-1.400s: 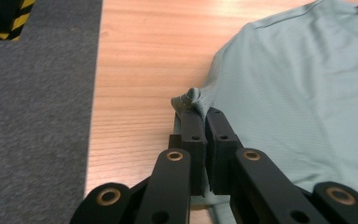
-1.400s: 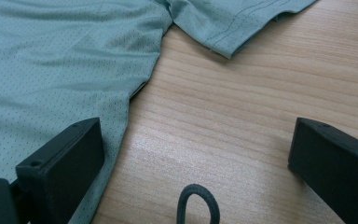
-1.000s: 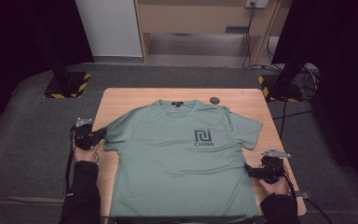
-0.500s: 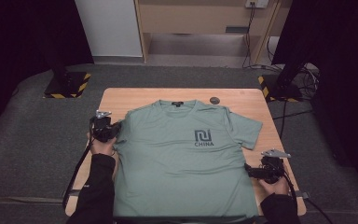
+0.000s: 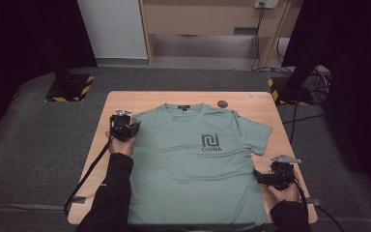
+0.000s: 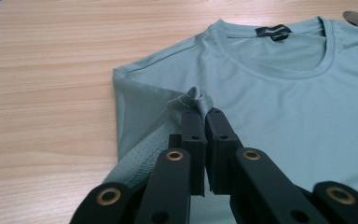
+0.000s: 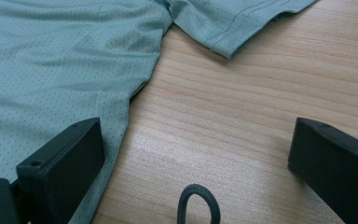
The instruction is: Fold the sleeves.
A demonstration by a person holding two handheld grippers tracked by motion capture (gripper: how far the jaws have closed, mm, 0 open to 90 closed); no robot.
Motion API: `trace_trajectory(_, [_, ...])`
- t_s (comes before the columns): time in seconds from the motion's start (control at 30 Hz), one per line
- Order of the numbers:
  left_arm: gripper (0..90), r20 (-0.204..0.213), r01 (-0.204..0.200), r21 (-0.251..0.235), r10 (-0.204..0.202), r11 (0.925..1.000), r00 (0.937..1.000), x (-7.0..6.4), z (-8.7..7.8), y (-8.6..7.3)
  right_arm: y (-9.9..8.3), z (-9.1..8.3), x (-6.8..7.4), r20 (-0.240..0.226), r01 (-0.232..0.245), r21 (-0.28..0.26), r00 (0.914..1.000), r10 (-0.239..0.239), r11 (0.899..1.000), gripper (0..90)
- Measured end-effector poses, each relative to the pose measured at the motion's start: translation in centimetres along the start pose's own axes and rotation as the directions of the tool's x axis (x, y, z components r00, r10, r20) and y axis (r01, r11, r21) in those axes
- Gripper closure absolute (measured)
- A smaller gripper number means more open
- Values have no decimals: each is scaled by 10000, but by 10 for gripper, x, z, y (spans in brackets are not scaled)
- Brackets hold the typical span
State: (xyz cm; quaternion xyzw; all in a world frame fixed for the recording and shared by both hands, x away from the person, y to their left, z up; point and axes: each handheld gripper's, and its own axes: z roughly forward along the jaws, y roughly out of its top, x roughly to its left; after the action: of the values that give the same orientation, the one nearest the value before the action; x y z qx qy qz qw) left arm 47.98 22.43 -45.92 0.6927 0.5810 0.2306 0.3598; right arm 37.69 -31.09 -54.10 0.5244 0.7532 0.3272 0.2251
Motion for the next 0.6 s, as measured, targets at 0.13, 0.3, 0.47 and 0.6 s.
trace_trajectory(0.13, [863,107,-176,141,174,9997,9998,-6,6,0,0,0,0,0,-1,1,10000,1,10000,33])
trace_trajectory(0.3, [800,1149,-241,117,226,9996,9931,-9,13,-4,0,0,0,-2,-5,2,10000,5,10000,33])
trace_trajectory(0.47, [718,1507,-316,135,292,9994,9881,-4,9,-7,0,0,0,3,-8,2,10000,8,10000,33])
trace_trajectory(0.6, [668,1383,-12,143,-8,9999,9904,15,1,-12,0,0,0,7,-3,-1,10000,3,10000,34])
